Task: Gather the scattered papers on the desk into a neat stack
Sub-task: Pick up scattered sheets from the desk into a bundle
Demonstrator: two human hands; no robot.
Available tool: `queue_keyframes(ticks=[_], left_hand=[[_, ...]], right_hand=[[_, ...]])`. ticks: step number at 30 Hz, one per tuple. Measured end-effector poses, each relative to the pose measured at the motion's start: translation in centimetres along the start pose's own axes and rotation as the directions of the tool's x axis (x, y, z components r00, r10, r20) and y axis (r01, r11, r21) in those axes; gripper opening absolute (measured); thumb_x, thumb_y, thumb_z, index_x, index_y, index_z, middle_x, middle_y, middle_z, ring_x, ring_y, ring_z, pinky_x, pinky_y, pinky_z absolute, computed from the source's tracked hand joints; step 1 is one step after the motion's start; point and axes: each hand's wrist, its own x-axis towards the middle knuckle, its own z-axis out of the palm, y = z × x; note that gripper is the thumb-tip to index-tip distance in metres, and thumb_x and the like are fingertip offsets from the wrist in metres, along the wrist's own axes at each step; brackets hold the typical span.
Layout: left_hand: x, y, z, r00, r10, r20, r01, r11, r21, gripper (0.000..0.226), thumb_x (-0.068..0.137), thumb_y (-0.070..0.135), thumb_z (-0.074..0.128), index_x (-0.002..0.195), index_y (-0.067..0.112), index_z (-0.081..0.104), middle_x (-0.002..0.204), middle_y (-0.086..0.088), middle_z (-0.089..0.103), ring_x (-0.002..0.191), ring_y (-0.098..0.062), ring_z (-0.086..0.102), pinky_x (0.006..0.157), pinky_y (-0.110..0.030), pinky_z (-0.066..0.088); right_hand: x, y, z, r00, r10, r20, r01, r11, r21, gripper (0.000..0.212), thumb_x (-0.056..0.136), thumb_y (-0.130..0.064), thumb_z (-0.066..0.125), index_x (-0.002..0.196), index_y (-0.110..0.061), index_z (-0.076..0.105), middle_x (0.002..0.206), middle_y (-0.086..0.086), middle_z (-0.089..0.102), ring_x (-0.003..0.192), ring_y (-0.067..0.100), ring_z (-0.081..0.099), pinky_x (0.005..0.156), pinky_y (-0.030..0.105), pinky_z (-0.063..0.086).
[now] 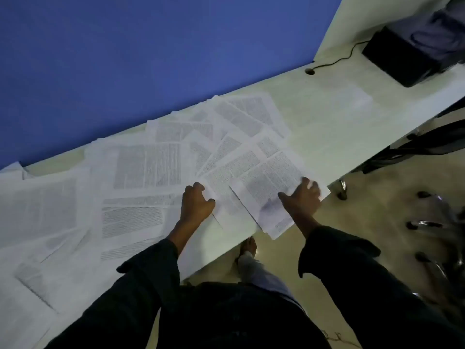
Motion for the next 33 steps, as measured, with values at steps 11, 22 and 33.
queue_keyframes(ticks=[11, 22, 33], left_hand=[[10.8, 6.3, 3.6, 0.996, -0.034, 0.088, 0.002, 0.938, 0.345, 0.108, 0.080, 0.058, 0.075, 0.159, 0.014, 0.016, 0.165, -0.018, 0.018, 0.151, -0.038, 0.020, 0.122, -0.051, 0.020], [15.6, 10.8, 6.9, 0.982, -0.191, -0.008, 0.176, 0.887, 0.427, 0.109, 0.065, 0.076, 0.076, 0.141, 0.006, 0.037, 0.145, -0.021, 0.043, 0.135, -0.041, 0.041, 0.109, -0.054, 0.037], [17.0, 12.3, 7.5, 0.952, -0.140, 0.273, 0.188, 0.969, -0.158, 0.086, 0.066, 0.027, 0.094, 0.137, 0.010, 0.049, 0.128, -0.002, 0.062, 0.115, -0.021, 0.061, 0.097, -0.037, 0.055]], right_hand=[[5.7, 0.4, 0.3, 0.906, 0.388, 0.171, -0.408, 0.687, 0.602, 0.092, 0.082, -0.034, 0.087, 0.143, 0.000, 0.028, 0.145, 0.023, 0.050, 0.128, 0.042, 0.056, 0.099, 0.039, 0.049], [10.4, -6.5, 3.4, 0.915, 0.194, 0.354, -0.362, 0.783, 0.506, 0.084, 0.076, -0.025, 0.091, 0.137, -0.003, 0.038, 0.138, 0.021, 0.053, 0.123, 0.040, 0.058, 0.096, 0.042, 0.052], [13.2, -8.1, 1.9, 0.970, 0.121, 0.212, -0.187, 0.926, 0.329, 0.110, 0.068, -0.035, 0.094, 0.149, -0.002, 0.027, 0.145, 0.023, 0.037, 0.133, 0.043, 0.041, 0.112, 0.050, 0.038]])
